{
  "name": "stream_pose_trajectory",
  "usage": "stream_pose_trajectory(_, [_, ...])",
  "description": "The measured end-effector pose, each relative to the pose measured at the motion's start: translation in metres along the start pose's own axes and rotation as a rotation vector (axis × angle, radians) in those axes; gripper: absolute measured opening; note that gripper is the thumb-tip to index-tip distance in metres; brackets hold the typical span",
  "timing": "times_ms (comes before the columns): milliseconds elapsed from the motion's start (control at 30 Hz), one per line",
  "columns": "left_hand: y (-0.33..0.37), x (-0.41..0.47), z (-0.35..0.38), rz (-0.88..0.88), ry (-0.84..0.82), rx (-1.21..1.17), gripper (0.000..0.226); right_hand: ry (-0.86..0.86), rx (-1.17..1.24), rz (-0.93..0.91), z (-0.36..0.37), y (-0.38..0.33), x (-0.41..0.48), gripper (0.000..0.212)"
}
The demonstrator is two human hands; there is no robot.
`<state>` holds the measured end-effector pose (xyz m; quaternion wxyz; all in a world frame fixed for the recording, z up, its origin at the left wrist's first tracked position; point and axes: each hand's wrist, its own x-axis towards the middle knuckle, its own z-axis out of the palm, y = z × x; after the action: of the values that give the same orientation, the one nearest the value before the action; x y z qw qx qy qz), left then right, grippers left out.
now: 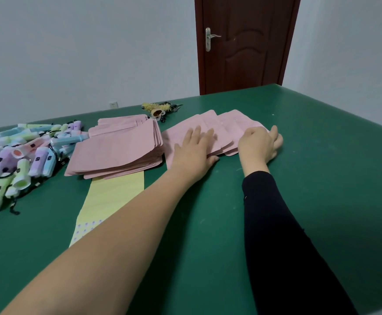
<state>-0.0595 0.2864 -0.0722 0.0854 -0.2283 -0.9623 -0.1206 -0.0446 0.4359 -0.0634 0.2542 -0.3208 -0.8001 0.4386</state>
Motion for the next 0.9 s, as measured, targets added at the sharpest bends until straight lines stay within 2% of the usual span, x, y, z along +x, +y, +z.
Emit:
stream_pose_trajectory(167, [0.022,0.014,0.007,-0.044,-0.053,-0.116,0.074,-0.087,-0.083,0.089,-0.011,0.007,0.031,0.055])
stream_pose_trajectory(267, [0.027,0.019,0.011,-0.085,-0.049,-0.111,0.065,-0.088,-0.177,0.068,-0.015,0.007,0.040,0.030])
stream_pose_trajectory(400, [0.027,0.022,0.017,-0.088,-0.007,-0.020,0.052,-0.126,-0.224,0.019,-0.013,0.004,0.036,0.035])
stream_pose_trajectory(533, [0.024,0.021,0.018,-0.080,-0.015,-0.032,0.056,-0.119,-0.115,-0.035,-0.016,0.006,0.034,0.041])
stream_pose_trajectory(633, [0.021,0.022,0.013,-0.108,-0.007,-0.160,0.072,-0.066,-0.090,-0.016,-0.016,0.009,0.034,0.049])
stream_pose_trajectory(733, [0.004,0.038,0.001,-0.267,0.096,-0.310,0.064,-0.023,-0.149,-0.108,-0.008,-0.003,0.036,0.056])
stream_pose_trajectory(833, [-0.015,0.050,-0.005,-0.329,-0.010,-0.289,0.059,-0.228,-0.300,-0.296,0.012,-0.018,0.030,0.047])
stream_pose_trajectory(900, [-0.021,0.052,0.001,-0.303,-0.152,-0.238,0.062,-0.354,-0.416,-0.289,0.024,-0.017,0.026,0.044])
